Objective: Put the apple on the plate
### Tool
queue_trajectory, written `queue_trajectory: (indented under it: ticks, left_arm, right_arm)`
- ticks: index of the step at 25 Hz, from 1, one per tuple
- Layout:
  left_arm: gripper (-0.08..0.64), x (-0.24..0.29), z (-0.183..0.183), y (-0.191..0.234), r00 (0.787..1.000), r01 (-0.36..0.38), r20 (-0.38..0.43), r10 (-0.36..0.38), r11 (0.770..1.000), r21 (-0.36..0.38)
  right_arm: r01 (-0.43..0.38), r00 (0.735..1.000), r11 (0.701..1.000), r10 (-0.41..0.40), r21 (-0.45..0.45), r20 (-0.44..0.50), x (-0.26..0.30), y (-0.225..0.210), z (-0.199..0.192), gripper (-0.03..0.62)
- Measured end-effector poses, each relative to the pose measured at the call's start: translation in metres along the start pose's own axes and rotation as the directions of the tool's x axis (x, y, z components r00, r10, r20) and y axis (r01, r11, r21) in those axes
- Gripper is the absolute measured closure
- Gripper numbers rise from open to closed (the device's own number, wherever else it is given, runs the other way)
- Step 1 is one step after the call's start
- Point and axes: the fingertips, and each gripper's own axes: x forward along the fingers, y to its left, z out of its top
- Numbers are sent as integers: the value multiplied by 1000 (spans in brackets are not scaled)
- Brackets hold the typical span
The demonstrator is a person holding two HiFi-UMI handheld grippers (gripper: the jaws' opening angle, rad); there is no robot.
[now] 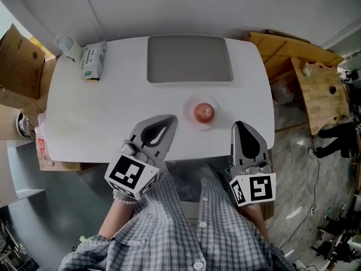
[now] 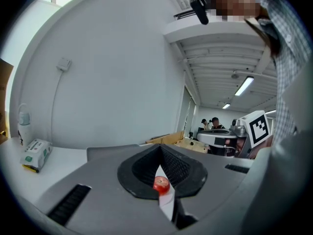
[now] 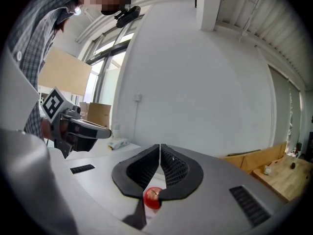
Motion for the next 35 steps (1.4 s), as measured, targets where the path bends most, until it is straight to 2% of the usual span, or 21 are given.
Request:
queue_trajectory:
  ticks: [7,13,18,26,29,32,35]
  left_arm:
    - [551,3,-15,7,999,-3,-43,1,999,-33]
    - [551,11,-17,16,998,-49,-47,46,997,-53]
    - [551,22,-23,30,994,-96,-69,90,991,-89]
    - [551,45,-51,40,980,-139,-163,111,975,-173]
    - [551,54,-69,40,969,-148,-226,99,966,-211]
    - [551,59,-84,44,953,-209,-268,142,948,-240]
    - [551,62,-98,51,939,-252,-301,166,928,-275]
  right_arm:
    - [22,998,999,-20,41,-61,10,-10,-17,566]
    - [-50,995,997,55,58,-85,22,-11,-26,566]
    - [-73,988,995,81,62,-133,39,-17,-39,566]
    - [-121,969,990,135,78,-209,65,-33,-63,566]
    - [-143,954,981,173,135,-245,73,-38,-77,566]
    - [-150,942,970,199,192,-271,81,-47,-89,566]
    - [-159,933,971,208,181,-295,91,-51,-101,566]
